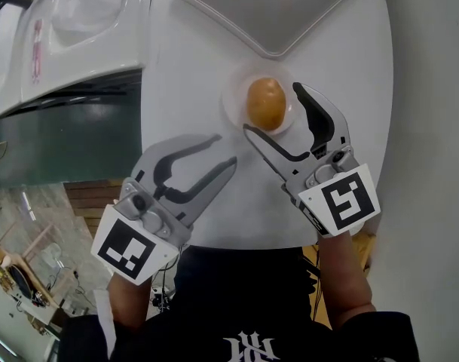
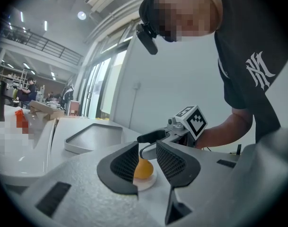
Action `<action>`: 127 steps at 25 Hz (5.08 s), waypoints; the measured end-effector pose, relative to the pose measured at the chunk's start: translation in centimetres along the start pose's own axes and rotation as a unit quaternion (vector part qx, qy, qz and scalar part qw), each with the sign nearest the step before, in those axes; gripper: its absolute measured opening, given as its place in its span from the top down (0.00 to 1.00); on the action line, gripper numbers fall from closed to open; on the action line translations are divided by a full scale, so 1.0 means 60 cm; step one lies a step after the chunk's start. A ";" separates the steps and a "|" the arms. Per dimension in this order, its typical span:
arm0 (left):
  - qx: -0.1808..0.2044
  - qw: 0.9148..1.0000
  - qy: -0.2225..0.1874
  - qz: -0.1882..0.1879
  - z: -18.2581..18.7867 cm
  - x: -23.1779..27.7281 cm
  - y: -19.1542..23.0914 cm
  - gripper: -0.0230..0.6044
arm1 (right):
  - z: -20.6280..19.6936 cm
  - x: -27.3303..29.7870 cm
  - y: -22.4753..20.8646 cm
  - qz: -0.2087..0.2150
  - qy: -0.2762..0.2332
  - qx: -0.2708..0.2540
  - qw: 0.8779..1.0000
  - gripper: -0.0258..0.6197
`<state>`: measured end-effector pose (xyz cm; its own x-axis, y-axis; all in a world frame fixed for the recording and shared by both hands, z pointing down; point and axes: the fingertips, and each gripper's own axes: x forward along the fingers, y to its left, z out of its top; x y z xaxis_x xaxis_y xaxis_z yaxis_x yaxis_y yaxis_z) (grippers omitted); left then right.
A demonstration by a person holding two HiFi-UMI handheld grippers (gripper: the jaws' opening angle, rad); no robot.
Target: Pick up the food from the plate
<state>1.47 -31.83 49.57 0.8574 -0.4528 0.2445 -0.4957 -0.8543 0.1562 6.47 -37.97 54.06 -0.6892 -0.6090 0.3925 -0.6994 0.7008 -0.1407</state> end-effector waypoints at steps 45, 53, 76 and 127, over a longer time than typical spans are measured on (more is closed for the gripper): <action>-0.074 0.997 -0.016 0.001 -0.052 -0.049 -0.023 0.94 | -0.009 -0.019 0.027 -0.057 0.028 -0.017 0.998 0.37; -0.057 0.997 -0.054 -0.021 -0.016 -0.146 -0.145 0.94 | 0.054 -0.141 0.146 -0.080 -0.037 -0.060 0.994 0.37; 0.020 0.986 -0.152 -0.068 0.105 -0.369 -0.421 0.94 | 0.147 -0.495 0.480 -0.099 -0.181 -0.123 0.971 0.37; 0.083 0.988 -0.120 -0.043 0.191 -0.234 -0.633 0.94 | 0.107 -0.641 0.421 0.086 -0.275 -0.043 0.957 0.37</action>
<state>9.84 4.04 29.26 0.9135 -0.4069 -0.0003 -0.4069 -0.9135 0.0034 14.09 0.79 29.58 -0.8053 -0.5680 -0.1700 -0.5641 0.8223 -0.0754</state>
